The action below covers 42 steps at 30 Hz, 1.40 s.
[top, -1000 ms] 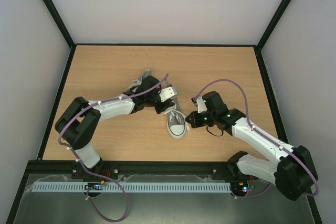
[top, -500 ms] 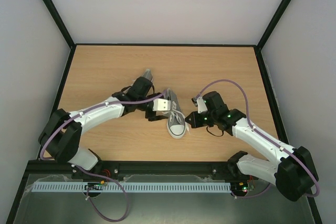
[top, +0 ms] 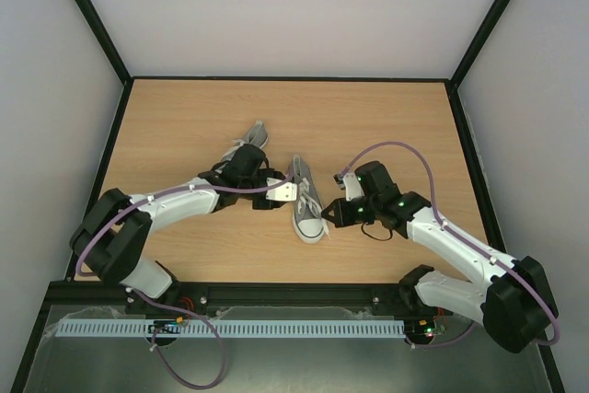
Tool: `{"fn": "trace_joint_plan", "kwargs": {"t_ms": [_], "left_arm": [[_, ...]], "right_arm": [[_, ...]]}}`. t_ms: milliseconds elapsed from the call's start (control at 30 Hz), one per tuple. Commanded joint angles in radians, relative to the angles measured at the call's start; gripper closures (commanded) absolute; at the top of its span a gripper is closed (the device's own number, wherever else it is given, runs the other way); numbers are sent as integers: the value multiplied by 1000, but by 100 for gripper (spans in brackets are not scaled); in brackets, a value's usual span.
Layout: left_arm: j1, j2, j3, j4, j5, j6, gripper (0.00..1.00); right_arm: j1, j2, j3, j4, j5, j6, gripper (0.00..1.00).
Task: Tie the shoes
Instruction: Cross the shoelace with the shoelace.
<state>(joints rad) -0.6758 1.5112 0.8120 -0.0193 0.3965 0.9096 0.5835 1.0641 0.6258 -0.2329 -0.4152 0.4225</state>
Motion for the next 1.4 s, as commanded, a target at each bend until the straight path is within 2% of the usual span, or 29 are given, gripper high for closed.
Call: {"fn": "trace_joint_plan", "kwargs": {"t_ms": [0, 267, 300, 400, 467, 500, 567, 600, 833, 967, 1067, 1167, 1367], "left_arm": [[-1, 29, -27, 65, -14, 41, 55], [12, 71, -27, 75, -14, 98, 52], [12, 72, -25, 77, -13, 99, 54], [12, 64, -6, 76, 0, 58, 75], [12, 53, -1, 59, 17, 45, 77], [12, 50, -2, 52, 28, 42, 74], [12, 43, -2, 40, 43, 31, 59], [10, 38, -1, 37, 49, 26, 55], [9, 21, 21, 48, 49, -9, 54], [2, 21, 21, 32, 68, -16, 62], [2, 17, 16, 58, 64, -29, 84], [2, 14, 29, 55, 89, -43, 97], [4, 15, 44, 61, 91, -67, 97]], "right_arm": [[-2, -4, -13, -63, -97, -5, 99], [-4, 27, -1, -51, -121, -21, 99], [-3, 30, -1, -50, -121, -22, 99], [-3, 33, -3, -49, -123, -23, 99], [-3, 33, -5, -47, -122, -24, 99], [-2, 35, -6, -44, -122, -22, 99], [-2, 41, -7, -40, -124, -22, 99], [-2, 45, -5, -37, -126, -21, 99], [-2, 55, -5, -17, -132, -12, 99], [-2, 54, -3, -14, -131, -10, 99], [-2, 54, -5, -13, -134, -8, 99], [-2, 60, -9, -3, -148, -3, 99], [34, 96, -23, 73, -208, 50, 99]]}}
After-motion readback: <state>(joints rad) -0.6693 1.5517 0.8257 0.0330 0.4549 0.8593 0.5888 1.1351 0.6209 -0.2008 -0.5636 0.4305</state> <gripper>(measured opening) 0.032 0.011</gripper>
